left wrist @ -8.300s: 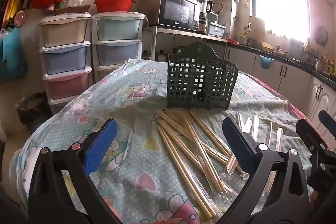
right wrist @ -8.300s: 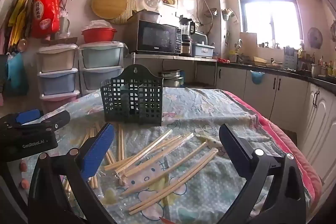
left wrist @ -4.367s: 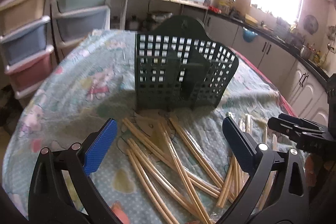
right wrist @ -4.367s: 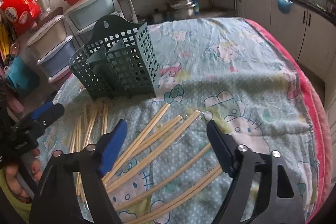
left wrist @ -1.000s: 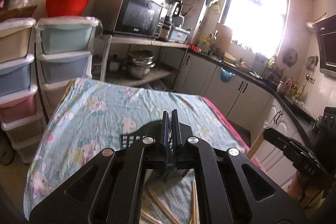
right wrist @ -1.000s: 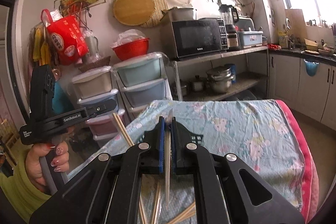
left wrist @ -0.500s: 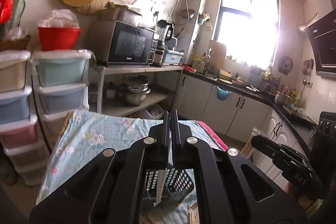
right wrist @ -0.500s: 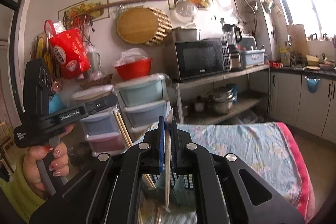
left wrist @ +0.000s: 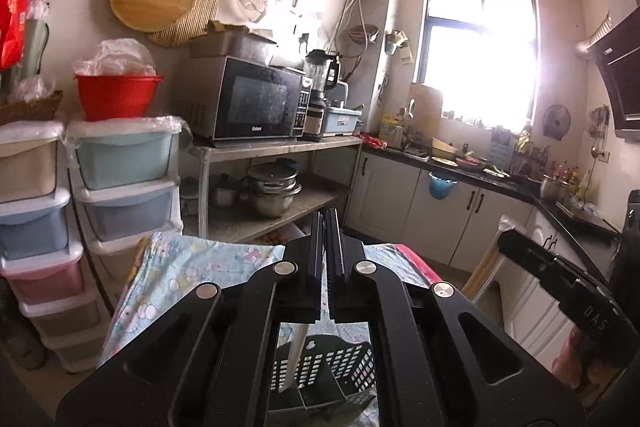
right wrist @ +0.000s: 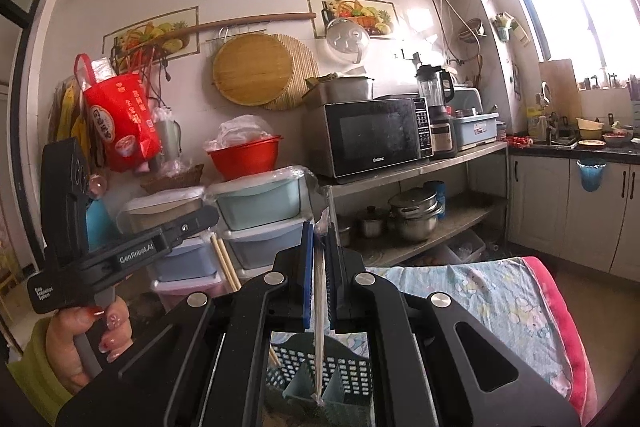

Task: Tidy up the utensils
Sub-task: 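Lift both held chopsticks and carry them above the green basket, then open the right tool over the basket while the left tool releases its chopstick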

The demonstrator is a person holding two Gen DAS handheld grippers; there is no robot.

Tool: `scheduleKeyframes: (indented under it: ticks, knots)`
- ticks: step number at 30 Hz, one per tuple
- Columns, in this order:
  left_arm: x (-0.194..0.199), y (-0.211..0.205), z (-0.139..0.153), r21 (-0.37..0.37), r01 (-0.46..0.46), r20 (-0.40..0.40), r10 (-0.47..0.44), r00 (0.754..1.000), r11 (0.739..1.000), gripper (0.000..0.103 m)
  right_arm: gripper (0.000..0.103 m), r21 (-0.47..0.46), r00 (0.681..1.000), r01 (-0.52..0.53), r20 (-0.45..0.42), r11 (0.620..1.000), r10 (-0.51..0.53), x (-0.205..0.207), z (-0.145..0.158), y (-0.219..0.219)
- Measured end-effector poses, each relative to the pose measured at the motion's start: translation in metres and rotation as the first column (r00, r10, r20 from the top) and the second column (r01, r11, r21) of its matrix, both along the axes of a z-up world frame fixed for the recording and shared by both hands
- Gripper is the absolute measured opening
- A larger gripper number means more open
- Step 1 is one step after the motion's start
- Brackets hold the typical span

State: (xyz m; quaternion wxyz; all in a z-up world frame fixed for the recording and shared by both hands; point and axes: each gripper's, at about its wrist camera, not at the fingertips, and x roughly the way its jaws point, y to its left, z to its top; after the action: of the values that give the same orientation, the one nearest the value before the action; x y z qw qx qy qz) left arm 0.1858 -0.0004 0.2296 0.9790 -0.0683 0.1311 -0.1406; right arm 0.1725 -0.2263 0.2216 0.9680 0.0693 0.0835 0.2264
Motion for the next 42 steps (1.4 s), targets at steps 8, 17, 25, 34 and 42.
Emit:
scheduleKeyframes:
  ticks: [8, 17, 25, 34, 42]
  knots:
    - [0.017, 0.002, -0.025, 0.025, -0.017, -0.048, 0.018, 0.999, 1.0, 0.0, 0.006, -0.015, 0.999, 0.033, -0.011, 0.999, -0.033, 0.02, -0.015, 0.003]
    - [0.034, 0.005, -0.064, 0.019, -0.01, -0.125, 0.012, 0.992, 1.0, 0.001, 0.006, -0.023, 0.994, 0.053, -0.092, 0.998, -0.055, 0.047, -0.046, 0.007]
    - [0.04, 0.006, -0.093, 0.012, -0.011, -0.184, 0.013, 0.983, 1.0, 0.001, 0.006, -0.03, 0.988, 0.063, -0.136, 0.998, -0.066, 0.054, -0.067, 0.011]
    - [0.037, 0.007, -0.101, 0.018, -0.018, -0.192, 0.021, 0.981, 1.0, 0.001, 0.028, -0.023, 0.984, 0.055, -0.171, 0.998, -0.058, 0.052, -0.081, 0.011]
    - [0.028, 0.008, -0.105, 0.024, -0.033, -0.193, 0.037, 0.98, 0.999, 0.026, 0.04, -0.022, 0.981, 0.059, -0.184, 0.998, -0.062, 0.044, -0.087, 0.007]
